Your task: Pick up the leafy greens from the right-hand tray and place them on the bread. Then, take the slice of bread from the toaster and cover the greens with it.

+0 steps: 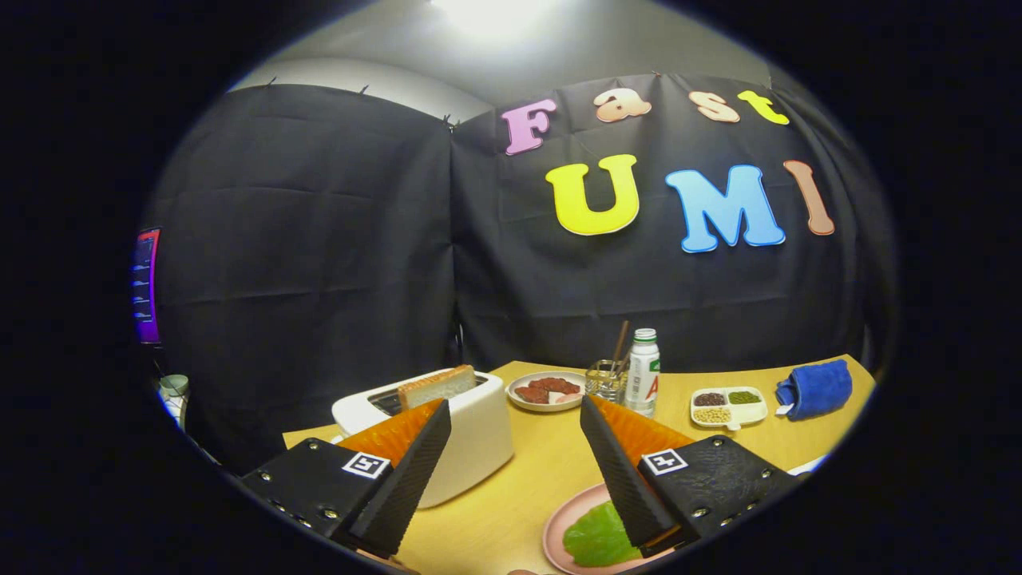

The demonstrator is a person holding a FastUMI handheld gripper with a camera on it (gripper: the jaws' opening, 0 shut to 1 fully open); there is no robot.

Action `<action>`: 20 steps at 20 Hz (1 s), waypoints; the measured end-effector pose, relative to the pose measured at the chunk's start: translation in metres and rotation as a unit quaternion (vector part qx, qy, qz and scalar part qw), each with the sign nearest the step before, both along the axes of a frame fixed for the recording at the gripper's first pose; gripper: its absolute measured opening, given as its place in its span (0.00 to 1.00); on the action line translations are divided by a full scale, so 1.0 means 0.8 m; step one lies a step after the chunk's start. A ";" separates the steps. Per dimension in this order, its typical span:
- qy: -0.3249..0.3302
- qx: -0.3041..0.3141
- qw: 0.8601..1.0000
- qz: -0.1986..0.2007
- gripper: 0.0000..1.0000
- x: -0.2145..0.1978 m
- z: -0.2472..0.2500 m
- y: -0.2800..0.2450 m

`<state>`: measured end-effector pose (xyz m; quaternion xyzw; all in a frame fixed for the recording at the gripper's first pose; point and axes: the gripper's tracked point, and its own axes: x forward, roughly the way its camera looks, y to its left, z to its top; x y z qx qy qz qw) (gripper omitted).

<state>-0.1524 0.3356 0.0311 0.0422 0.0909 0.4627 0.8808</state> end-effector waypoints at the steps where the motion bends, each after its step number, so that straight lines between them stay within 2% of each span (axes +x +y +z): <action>1: 0.001 0.007 1.000 0.006 0.99 -0.005 0.003 0.009; 7: -0.003 0.016 0.999 0.027 0.99 -0.024 -0.001 0.045; 16: -0.028 0.004 0.999 -0.029 0.99 0.002 -0.009 0.069; 17: -0.031 -0.003 0.999 -0.027 0.93 0.003 -0.012 0.067; 19: -0.030 -0.010 0.999 -0.030 0.92 0.005 -0.017 0.067; 20: -0.029 -0.013 0.999 -0.029 0.86 0.005 -0.019 0.070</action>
